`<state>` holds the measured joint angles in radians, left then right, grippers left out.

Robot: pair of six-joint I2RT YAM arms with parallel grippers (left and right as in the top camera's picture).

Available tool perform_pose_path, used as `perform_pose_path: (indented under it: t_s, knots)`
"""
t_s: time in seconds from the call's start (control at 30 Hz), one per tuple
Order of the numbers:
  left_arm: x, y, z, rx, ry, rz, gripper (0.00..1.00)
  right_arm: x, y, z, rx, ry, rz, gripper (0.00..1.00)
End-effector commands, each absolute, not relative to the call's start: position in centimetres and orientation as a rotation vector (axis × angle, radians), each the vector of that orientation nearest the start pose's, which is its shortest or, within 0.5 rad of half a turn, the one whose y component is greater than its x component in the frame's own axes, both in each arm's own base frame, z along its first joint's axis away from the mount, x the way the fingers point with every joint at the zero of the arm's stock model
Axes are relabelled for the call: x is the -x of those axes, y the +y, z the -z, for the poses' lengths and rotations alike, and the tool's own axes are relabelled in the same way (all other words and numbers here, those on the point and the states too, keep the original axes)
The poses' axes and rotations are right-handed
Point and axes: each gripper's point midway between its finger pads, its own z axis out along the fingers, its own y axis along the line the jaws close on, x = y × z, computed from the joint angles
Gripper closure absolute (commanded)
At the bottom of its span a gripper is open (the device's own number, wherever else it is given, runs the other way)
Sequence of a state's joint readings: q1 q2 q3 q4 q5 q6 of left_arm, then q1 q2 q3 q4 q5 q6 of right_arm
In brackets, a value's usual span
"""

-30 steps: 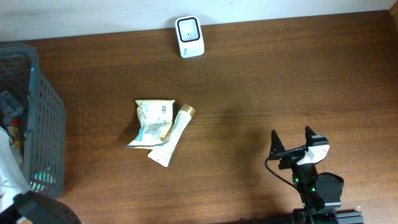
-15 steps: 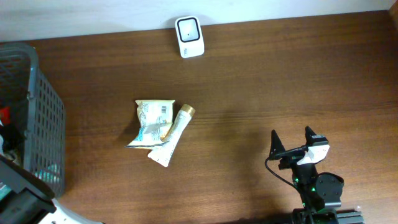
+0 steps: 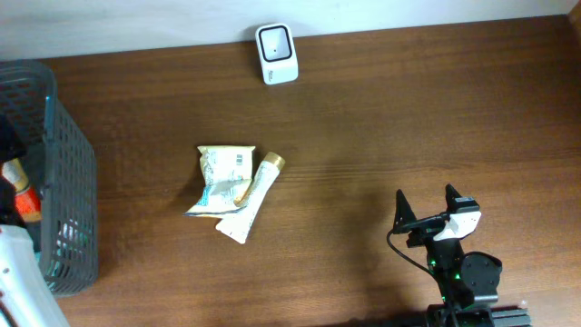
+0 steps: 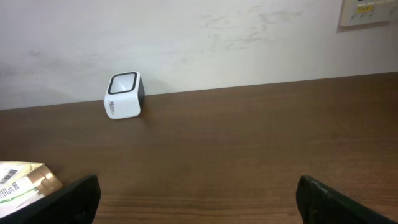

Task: Scan the item barcode
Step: 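Take the orange-ended pasta pack from the basket onto the table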

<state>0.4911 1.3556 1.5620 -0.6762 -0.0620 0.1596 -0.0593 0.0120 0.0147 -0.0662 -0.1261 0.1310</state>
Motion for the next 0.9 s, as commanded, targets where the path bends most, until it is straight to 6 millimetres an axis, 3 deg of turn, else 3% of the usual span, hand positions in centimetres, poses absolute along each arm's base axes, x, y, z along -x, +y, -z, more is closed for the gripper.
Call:
perform_pose_path:
  t_s: [0.0,0.07,0.1,0.17,0.2,0.3,0.37,0.43,0.53,0.63,0.7,0.77,0.8,0.83,0.87]
  knots:
    - [-35.3,17.2,-43.8,0.301,1.829,-0.461,1.0,-24.6,0.7,-15.9,-0.058,1.639,-0.16,0.01]
    - [-34.9,14.2,-48.0,0.227,1.686,-0.433,1.0,-24.6,0.7,-15.9,-0.058,1.639,-0.16,0.01]
    - [-34.6,12.3,-49.2,0.185,1.649,-0.397,1.0,-24.6,0.7,-15.9,-0.058,1.639,-0.16,0.01]
    - [-35.3,7.9,-48.3,0.103,1.691,-0.237,1.0,-24.6,0.7,-15.9,-0.058,1.639,-0.16,0.01]
    - [-36.9,3.9,-44.6,0.037,1.822,-0.071,1.0,-24.6,0.7,-15.9,-0.058,1.639,-0.16,0.02]
    - [-39.5,-2.9,-35.2,-0.068,2.147,0.115,1.0,-24.6,0.7,-15.9,-0.058,1.639,-0.16,0.01]
    - [-40.1,-8.1,-27.4,-0.157,2.41,0.198,1.0,-24.6,0.7,-15.9,-0.058,1.639,-0.16,0.01]
    - [-39.2,-13.0,-20.1,-0.267,2.646,0.234,1.0,-24.6,0.7,-15.9,-0.058,1.639,-0.16,0.01]
    - [-37.2,-19.7,-12.6,-0.452,2.841,0.328,1.0,-24.6,0.7,-15.9,-0.058,1.639,-0.16,0.01]
    - [-36.3,-22.9,-9.2,-0.563,2.882,0.326,1.0,-24.6,0.7,-15.9,-0.058,1.639,-0.161,0.01]
    - [-35.9,-24.0,-8.1,-0.594,2.893,0.329,1.0,-24.6,0.7,-15.9,-0.058,1.639,-0.16,0.01]
    - [-37.3,-23.9,-9.9,-0.563,2.845,0.344,0.51,-24.6,0.7,-15.9,-0.058,1.639,-0.16,0.01]
    - [-38.8,-23.3,-12.4,-0.533,2.797,0.353,0.4,-24.6,0.7,-15.9,-0.058,1.639,-0.16,0.01]
    - [-40.8,-21.9,-16.5,-0.504,2.717,0.349,0.24,-24.6,0.7,-15.9,-0.058,1.639,-0.16,0.01]
    - [-42.4,-20.1,-20.8,-0.454,2.632,0.33,0.2,-24.6,0.7,-15.9,-0.058,1.639,-0.16,0.01]
